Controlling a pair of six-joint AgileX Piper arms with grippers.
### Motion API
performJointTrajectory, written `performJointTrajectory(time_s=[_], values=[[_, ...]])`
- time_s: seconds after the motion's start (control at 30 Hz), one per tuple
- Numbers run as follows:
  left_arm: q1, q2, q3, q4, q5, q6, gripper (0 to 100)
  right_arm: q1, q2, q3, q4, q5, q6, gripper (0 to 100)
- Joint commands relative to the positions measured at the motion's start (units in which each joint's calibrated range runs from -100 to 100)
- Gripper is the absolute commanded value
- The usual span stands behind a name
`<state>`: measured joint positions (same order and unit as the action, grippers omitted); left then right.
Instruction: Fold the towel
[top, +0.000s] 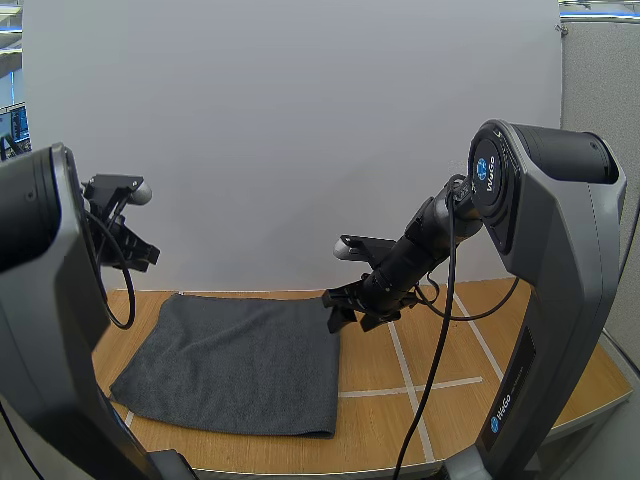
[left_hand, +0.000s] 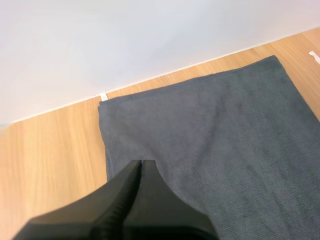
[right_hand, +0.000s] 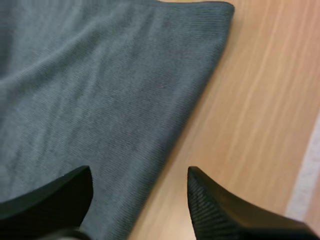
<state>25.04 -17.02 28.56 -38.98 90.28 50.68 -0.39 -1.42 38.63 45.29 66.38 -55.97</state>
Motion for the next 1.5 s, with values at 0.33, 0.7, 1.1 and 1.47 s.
performJointTrajectory(time_s=[0.33,0.7,1.1,1.47], values=[[0.03,-2.8,0.07,0.01,0.77,-0.44,0,-0.22,3.23,5.48,9.06,1.89,-7.63,91],[0.03,-2.8,0.07,0.01,0.77,-0.44,0,-0.22,5.75,5.94,9.33,-0.62,-9.8,91],[0.03,-2.8,0.07,0.01,0.77,-0.44,0,0.45,9.45,6.39,14.76,-1.41,-13.71,91],[0.03,-2.8,0.07,0.01,0.77,-0.44,0,3.76,9.45,6.5,18.26,-2.97,-14.81,76]])
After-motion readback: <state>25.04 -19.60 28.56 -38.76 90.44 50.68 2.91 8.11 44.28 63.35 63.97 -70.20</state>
